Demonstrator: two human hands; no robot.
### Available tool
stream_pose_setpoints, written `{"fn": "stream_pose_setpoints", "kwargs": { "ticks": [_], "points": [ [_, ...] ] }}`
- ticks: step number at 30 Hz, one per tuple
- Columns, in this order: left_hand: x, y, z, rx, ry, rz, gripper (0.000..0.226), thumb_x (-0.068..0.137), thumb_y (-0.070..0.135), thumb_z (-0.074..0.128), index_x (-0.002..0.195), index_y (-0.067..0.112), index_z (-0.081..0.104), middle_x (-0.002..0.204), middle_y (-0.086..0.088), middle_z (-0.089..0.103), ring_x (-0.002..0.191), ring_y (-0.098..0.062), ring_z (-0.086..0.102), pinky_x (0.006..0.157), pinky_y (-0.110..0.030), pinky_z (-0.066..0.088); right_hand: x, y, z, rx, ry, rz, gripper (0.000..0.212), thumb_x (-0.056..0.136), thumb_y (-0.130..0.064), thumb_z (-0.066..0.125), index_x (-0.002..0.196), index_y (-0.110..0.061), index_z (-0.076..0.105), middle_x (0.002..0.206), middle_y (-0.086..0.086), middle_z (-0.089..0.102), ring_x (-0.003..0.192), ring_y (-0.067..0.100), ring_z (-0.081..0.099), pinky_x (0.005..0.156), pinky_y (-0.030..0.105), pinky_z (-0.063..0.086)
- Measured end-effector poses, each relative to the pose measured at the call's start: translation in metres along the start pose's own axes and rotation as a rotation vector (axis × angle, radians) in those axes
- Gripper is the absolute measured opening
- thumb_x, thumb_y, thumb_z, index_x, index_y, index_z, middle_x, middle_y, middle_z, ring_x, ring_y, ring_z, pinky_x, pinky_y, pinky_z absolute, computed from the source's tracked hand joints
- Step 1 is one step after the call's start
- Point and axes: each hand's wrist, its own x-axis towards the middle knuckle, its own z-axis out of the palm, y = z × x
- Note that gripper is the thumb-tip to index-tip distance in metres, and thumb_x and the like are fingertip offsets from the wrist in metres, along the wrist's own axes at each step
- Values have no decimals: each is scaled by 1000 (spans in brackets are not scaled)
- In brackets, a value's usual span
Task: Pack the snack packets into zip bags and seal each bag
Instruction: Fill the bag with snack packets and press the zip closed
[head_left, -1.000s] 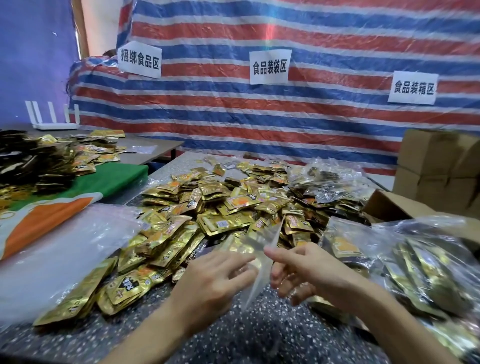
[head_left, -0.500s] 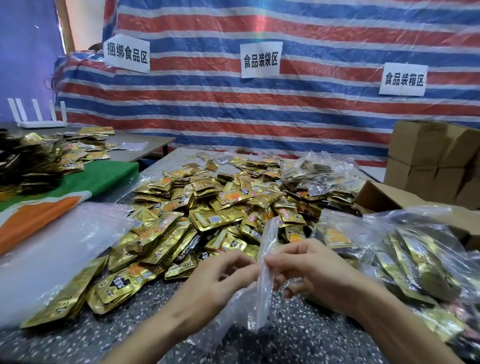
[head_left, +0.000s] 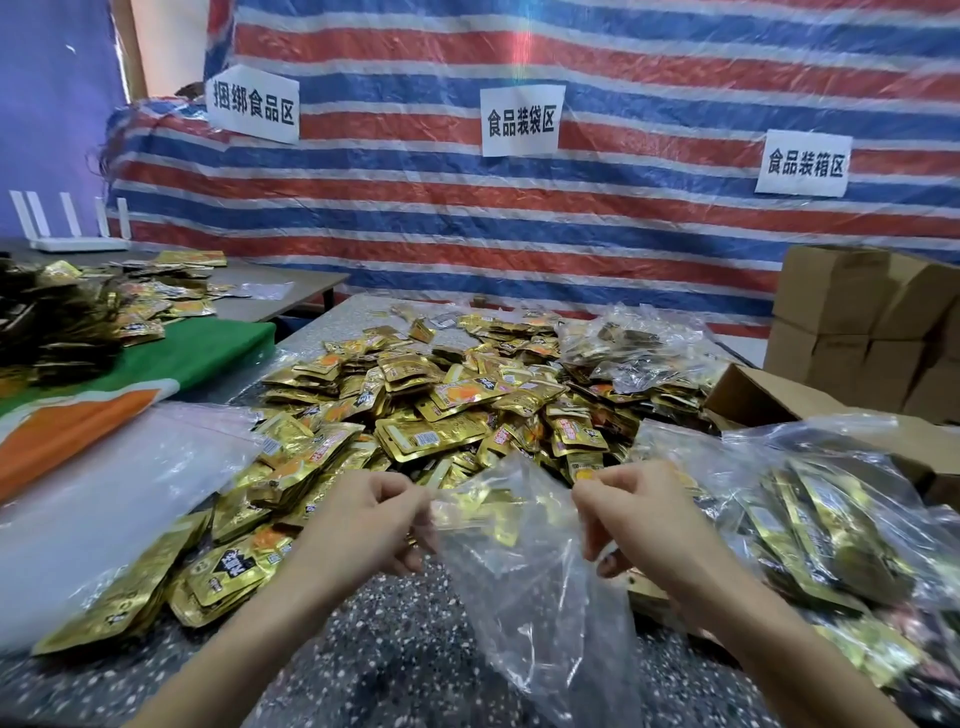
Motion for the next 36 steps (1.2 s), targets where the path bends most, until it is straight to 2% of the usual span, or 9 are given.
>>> {"fn": "stream_pose_setpoints", "kwargs": {
  "ticks": [4, 8, 13, 16, 19, 22, 25, 28, 36],
  "points": [
    [0, -2, -7, 258, 17, 34, 24, 89, 10, 62, 66, 7, 71, 66, -12, 71, 52, -15, 62, 53, -29, 51, 4, 1, 5, -224, 11, -37, 28, 82, -16, 62, 56, -15, 50, 55, 4, 51, 49, 14, 59, 51, 30, 51],
    [0, 3, -5, 232, 83, 110, 8, 86, 7, 67, 78, 10, 66, 74, -6, 73, 64, -22, 71, 63, -47, 61, 7, -4, 26, 84, -113, -98, 20, 71, -20, 61, 55, -16, 50, 51, 3, 52, 45, 17, 54, 44, 28, 47],
    [16, 10, -15, 205, 200, 266, 27, 90, -8, 56, 86, 17, 47, 84, -3, 74, 67, -11, 71, 58, -32, 59, 25, -6, 31, 333, -89, -127, 51, 91, -52, 67, 52, -19, 58, 56, 8, 55, 45, 21, 52, 41, 25, 41],
    [22, 9, -24, 355, 151, 326, 46, 89, -14, 50, 75, 30, 53, 88, 3, 70, 72, -11, 67, 56, -27, 51, 48, 5, 30, 344, 141, -82, 49, 98, -47, 57, 63, -13, 62, 57, 3, 59, 45, 14, 51, 41, 24, 39],
    [23, 8, -31, 502, 88, 312, 56, 82, -15, 50, 67, 36, 67, 81, 11, 65, 65, -2, 55, 52, -13, 38, 75, 26, 35, 54, 276, -61, 27, 96, -31, 65, 74, -14, 67, 65, -8, 65, 56, 8, 57, 56, 30, 50],
    [23, 6, -32, 594, -11, 250, 52, 86, -11, 49, 81, 35, 75, 104, 10, 67, 70, -6, 62, 58, -25, 51, 95, 48, 52, -283, 75, 74, 20, 92, -33, 69, 81, -16, 69, 79, -6, 70, 74, 11, 66, 83, 38, 56],
    [20, 4, -34, 582, -71, 242, 41, 90, -1, 56, 90, 36, 73, 109, 15, 66, 59, 2, 59, 51, -16, 45, 110, 62, 74, -480, -16, 186, 49, 82, -63, 69, 66, -18, 55, 60, -4, 55, 54, 16, 51, 59, 27, 42],
    [19, 0, -38, 639, -81, 272, 23, 87, 21, 71, 98, 40, 68, 112, 20, 60, 92, 6, 58, 82, -21, 51, 117, 64, 90, -575, 42, 209, 61, 72, -78, 69, 66, -21, 48, 60, -5, 50, 51, 16, 44, 48, 27, 32],
    [20, -6, -40, 684, -145, 213, 41, 73, 46, 82, 109, 41, 64, 116, 19, 55, 107, 1, 53, 98, -31, 46, 118, 51, 87, -181, 132, 145, 22, 85, -19, 72, 80, -12, 52, 82, 1, 66, 66, 15, 60, 65, 38, 50]
  ]
}}
